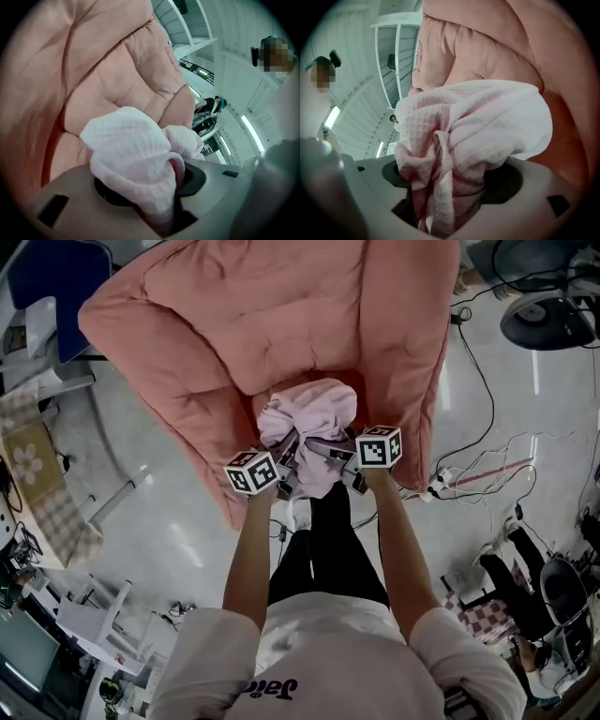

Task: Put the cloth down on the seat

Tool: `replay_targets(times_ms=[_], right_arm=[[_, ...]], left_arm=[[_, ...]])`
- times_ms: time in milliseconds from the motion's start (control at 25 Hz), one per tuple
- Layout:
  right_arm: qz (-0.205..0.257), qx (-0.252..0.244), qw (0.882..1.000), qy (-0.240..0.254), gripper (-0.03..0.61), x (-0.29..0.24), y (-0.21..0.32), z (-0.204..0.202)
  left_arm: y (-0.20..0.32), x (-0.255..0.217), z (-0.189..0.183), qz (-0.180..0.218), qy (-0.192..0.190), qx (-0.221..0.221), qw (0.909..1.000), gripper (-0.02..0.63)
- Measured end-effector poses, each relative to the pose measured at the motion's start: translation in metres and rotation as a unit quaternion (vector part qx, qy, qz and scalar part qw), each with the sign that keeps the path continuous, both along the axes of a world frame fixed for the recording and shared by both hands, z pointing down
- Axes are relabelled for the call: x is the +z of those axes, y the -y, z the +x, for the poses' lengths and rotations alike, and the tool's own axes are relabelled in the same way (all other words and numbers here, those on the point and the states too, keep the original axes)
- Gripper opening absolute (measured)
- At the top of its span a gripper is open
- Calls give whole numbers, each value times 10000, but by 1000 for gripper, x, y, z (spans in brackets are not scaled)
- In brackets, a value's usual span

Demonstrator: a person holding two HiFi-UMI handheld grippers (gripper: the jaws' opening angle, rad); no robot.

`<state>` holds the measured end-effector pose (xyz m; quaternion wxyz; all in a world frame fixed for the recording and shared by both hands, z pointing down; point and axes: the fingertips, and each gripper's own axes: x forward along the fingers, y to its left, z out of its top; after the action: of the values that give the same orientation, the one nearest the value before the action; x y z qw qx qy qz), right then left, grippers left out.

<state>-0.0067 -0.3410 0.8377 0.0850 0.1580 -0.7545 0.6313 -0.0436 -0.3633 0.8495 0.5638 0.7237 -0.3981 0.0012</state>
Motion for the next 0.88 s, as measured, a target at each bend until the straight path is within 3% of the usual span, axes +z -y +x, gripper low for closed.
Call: replay_targets(times_ms=[280, 520, 720, 880], right_arm=[[-390, 148, 9987, -293, 374, 72, 0, 4], [-573, -199, 9913, -1168, 373, 124, -24, 12], [-651, 38, 9839, -1665, 374, 154, -37, 13], [-661, 121, 9809, -1827, 379, 163, -37, 15]], left_arm=[[-2, 72, -6, -523, 520, -20, 9973, 187], [-31, 122, -12, -1062, 1134, 5, 9879, 187], [-42, 149, -19, -1281, 1602, 102, 9787, 187], [-38, 151, -19, -1300, 1671, 133, 9772, 187]])
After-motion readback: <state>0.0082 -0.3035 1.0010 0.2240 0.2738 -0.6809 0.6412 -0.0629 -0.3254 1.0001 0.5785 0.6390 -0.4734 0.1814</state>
